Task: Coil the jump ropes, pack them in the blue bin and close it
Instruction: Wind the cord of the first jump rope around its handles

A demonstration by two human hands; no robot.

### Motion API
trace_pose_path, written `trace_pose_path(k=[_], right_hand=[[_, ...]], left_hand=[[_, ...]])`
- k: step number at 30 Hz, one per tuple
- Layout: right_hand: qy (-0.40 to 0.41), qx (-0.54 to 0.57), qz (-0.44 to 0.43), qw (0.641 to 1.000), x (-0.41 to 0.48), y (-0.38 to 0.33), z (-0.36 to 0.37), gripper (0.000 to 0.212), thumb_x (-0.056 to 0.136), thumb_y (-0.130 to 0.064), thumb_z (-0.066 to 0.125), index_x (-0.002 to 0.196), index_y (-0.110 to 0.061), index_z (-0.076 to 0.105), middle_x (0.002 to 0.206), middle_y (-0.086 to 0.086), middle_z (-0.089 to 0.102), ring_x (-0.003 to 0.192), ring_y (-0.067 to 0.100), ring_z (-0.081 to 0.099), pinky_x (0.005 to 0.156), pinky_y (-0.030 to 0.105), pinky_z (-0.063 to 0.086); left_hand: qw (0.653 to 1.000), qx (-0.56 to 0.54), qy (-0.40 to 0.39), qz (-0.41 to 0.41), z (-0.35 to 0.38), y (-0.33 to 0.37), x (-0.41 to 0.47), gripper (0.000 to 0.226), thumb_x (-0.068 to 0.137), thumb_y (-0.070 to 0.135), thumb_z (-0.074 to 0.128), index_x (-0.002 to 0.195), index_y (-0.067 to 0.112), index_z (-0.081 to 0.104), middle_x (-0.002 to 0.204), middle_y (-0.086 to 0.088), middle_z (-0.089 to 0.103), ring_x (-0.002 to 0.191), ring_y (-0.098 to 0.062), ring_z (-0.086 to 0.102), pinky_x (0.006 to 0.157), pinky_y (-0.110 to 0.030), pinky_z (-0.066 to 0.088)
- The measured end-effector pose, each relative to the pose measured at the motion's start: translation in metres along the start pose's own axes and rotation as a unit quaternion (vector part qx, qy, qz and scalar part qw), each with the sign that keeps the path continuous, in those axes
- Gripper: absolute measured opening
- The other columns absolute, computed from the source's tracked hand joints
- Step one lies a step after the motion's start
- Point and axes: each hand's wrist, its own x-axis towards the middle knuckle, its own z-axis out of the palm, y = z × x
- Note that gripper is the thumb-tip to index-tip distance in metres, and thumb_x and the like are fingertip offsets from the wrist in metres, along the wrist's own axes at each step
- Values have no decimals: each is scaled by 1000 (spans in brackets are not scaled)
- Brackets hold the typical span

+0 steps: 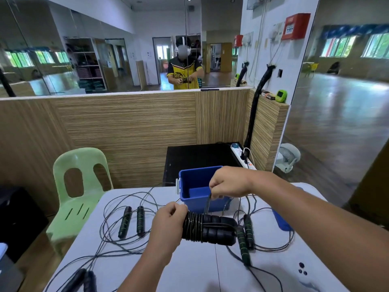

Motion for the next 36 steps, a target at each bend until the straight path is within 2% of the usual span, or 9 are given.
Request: trace_pose_path(k=[6, 9, 10, 13, 15, 18, 22, 26, 36], right_hand=[[10, 32, 8, 999, -12, -16, 1, 39, 93, -25, 63, 55, -25, 59, 60, -10, 59, 62, 7, 54, 65, 27, 43], [1, 67, 4, 998, -21, -20, 8, 36, 89, -28, 60, 54, -21, 59, 62, -1, 60, 63, 14, 53, 69, 47, 49], [3, 83, 5, 997, -24, -21, 11, 35, 90, -29, 58, 56, -20, 60, 62, -2, 62, 63, 10, 54, 69, 45, 48], [22, 121, 6, 992, -36, -28, 21, 38, 97, -27, 54, 62, -17, 66, 63, -11, 63, 60, 0, 52, 67, 25, 42], [33, 158, 12, 987, -44, -33, 31, 37, 97, -31, 52, 67, -16, 69, 66, -2, 63, 60, 6, 51, 67, 30, 42], [51, 230, 30, 971, -52, -38, 45, 32, 96, -25, 51, 73, -11, 70, 56, -9, 55, 55, 9, 47, 58, 29, 39], [57, 311, 46, 948, -60, -44, 70, 26, 95, -21, 46, 82, -11, 67, 60, -1, 52, 59, 20, 44, 53, 32, 38], [55, 386, 38, 920, -64, -48, 98, 28, 102, -23, 41, 93, -7, 62, 61, 6, 50, 55, 16, 42, 53, 30, 46], [73, 460, 41, 884, -59, -40, 150, 28, 105, -27, 38, 87, -16, 57, 59, 6, 50, 51, 17, 44, 49, 28, 46]], left_hand=[[999, 36, 26, 23, 0, -1, 7, 28, 91, 23, 57, 66, 18, 46, 59, 3, 42, 60, -20, 37, 54, -34, 29], [998, 49, 42, 23, 2, -6, 8, 29, 90, 23, 57, 66, 17, 42, 58, 3, 39, 61, -19, 35, 58, -36, 28], [997, 53, 48, 25, 3, -7, 7, 29, 89, 23, 57, 66, 17, 40, 59, 4, 37, 61, -19, 33, 58, -36, 27], [996, 56, 67, 26, 5, -11, 9, 30, 89, 23, 57, 65, 17, 39, 57, 6, 36, 60, -18, 33, 56, -36, 27], [995, 59, 76, 25, 5, -13, 11, 30, 89, 23, 57, 65, 16, 40, 55, 8, 36, 59, -18, 33, 56, -35, 28], [994, 60, 88, 33, 4, -14, 14, 29, 89, 22, 56, 66, 16, 41, 57, 7, 37, 60, -17, 34, 57, -35, 29], [992, 47, 113, 42, 6, -13, 18, 27, 91, 21, 57, 68, 14, 44, 61, 1, 41, 60, -18, 35, 56, -35, 31], [991, 26, 127, 43, 8, -14, 21, 27, 91, 23, 56, 68, 14, 44, 61, 0, 41, 60, -19, 36, 56, -38, 31], [988, -11, 151, 5, 10, -23, 25, 30, 92, 24, 55, 66, 15, 41, 59, 1, 38, 60, -21, 33, 57, -37, 29]])
